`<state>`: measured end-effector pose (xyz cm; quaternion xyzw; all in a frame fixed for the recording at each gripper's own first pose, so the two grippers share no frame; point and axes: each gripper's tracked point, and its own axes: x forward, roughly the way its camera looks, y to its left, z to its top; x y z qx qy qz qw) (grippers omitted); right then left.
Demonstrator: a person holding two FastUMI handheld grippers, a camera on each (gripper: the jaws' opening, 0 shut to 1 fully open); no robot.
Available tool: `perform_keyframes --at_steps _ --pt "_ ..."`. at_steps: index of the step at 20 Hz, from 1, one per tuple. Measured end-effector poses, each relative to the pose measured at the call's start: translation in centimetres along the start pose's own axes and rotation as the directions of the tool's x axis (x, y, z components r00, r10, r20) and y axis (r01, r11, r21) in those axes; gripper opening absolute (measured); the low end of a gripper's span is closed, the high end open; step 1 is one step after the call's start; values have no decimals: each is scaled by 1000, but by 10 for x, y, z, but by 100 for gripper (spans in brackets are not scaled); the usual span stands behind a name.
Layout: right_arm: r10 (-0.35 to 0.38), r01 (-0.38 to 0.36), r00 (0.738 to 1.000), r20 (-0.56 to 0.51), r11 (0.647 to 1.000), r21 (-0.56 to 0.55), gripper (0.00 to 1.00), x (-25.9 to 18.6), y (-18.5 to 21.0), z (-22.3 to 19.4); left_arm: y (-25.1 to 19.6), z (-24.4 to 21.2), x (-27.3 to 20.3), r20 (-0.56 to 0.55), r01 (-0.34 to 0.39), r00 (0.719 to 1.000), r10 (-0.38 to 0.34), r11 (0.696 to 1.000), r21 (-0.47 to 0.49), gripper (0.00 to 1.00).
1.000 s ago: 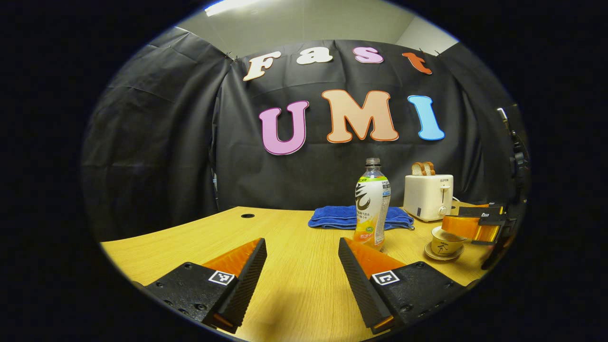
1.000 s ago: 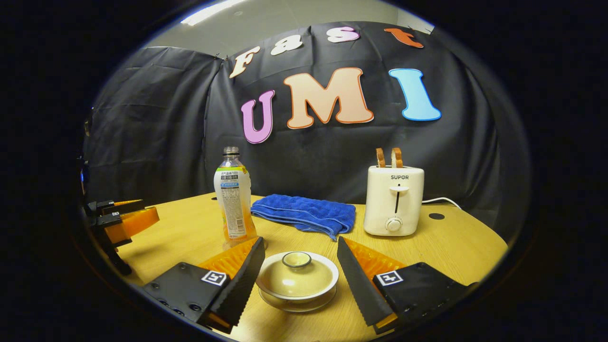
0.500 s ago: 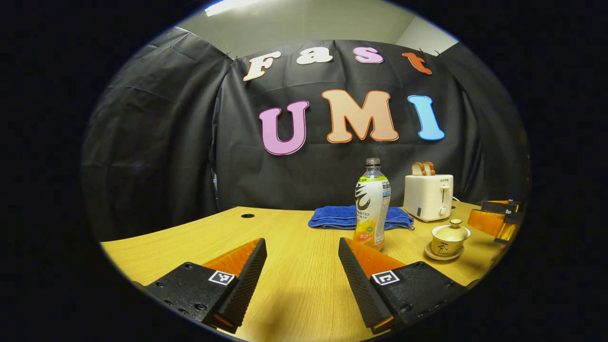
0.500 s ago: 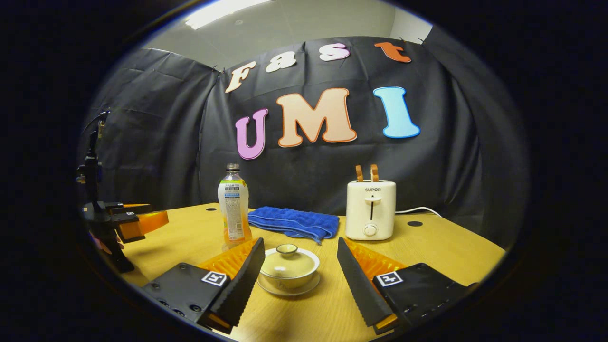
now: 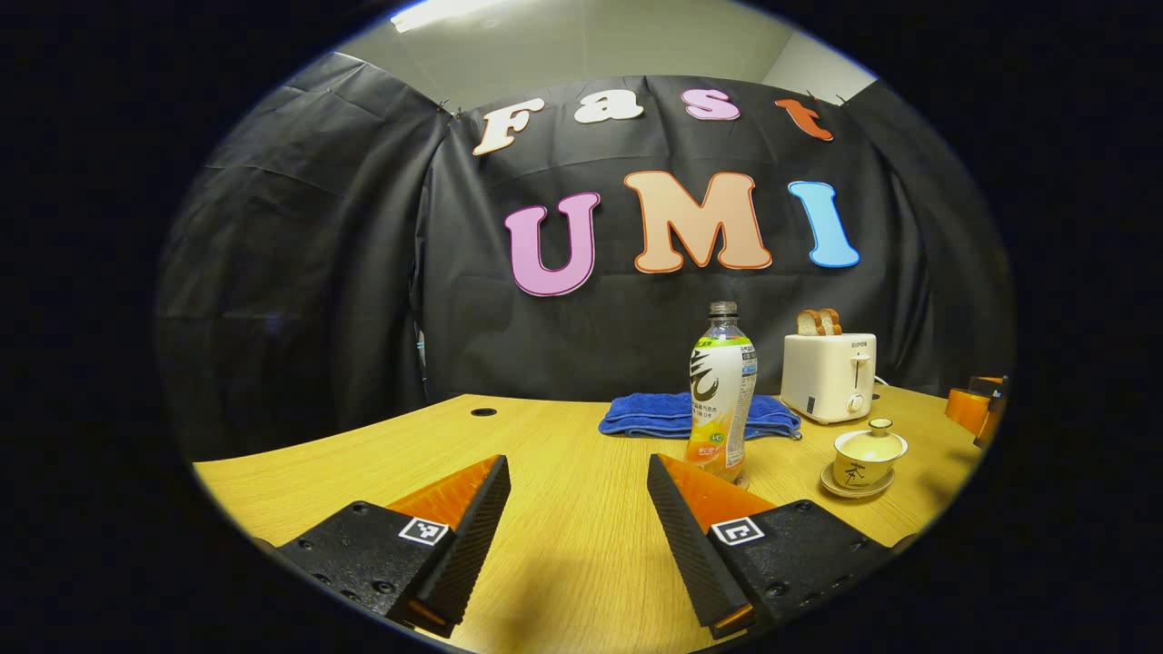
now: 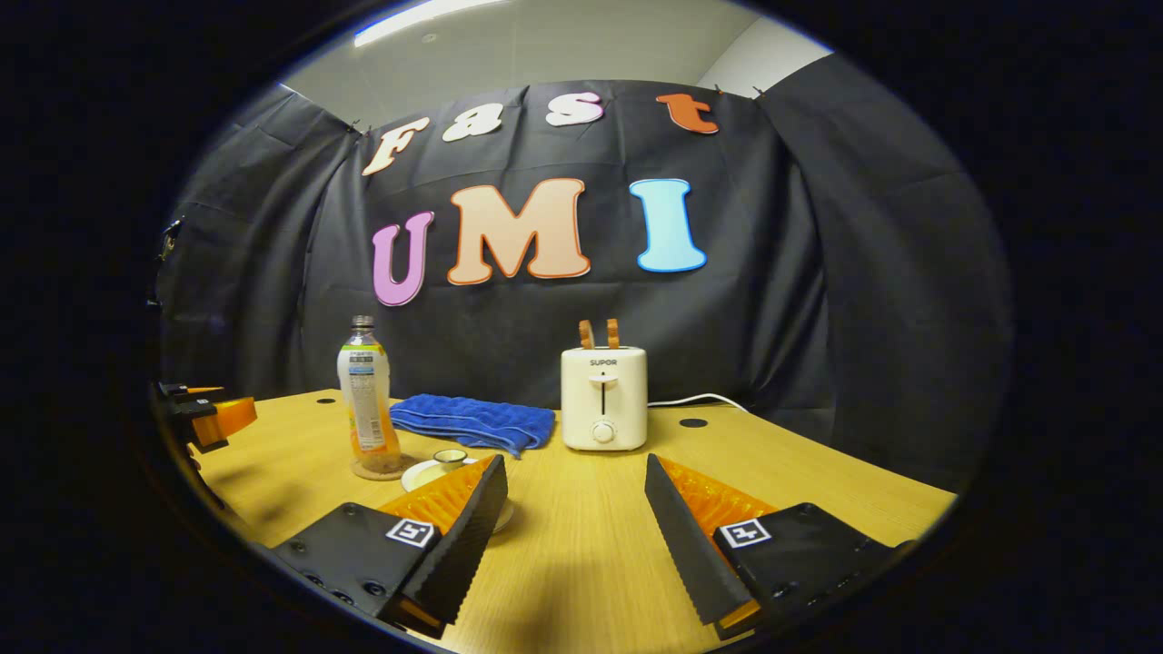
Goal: Open the teacup lid with one hand, grasp the water bottle and pour water into the teacup with the other hand; after pouring, place the water bottle on the coaster and then close the teacup lid.
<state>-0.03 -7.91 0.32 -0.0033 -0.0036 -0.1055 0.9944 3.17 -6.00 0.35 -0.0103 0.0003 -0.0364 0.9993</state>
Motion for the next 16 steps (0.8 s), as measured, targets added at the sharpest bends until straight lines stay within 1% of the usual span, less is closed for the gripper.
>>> perform_keyframes --at_steps 2,3,4,16 --pt "-14 14 1000 2 1000 0 94 0 -2 0 0 0 1 -1 -7 1000 7 1000 0 89" --pt "-14 14 1000 0 1000 -1 96 -1 -2 -1 2 0 0 -1 -10 1000 10 1000 0 89" --pt "-14 14 1000 1 1000 -1 97 -1 -2 0 2 0 0 0 -10 1000 10 1000 1 89" --pt "-13 13 1000 2 1000 -1 97 0 -2 -1 2 -1 0 0 -18 1000 18 1000 2 89"
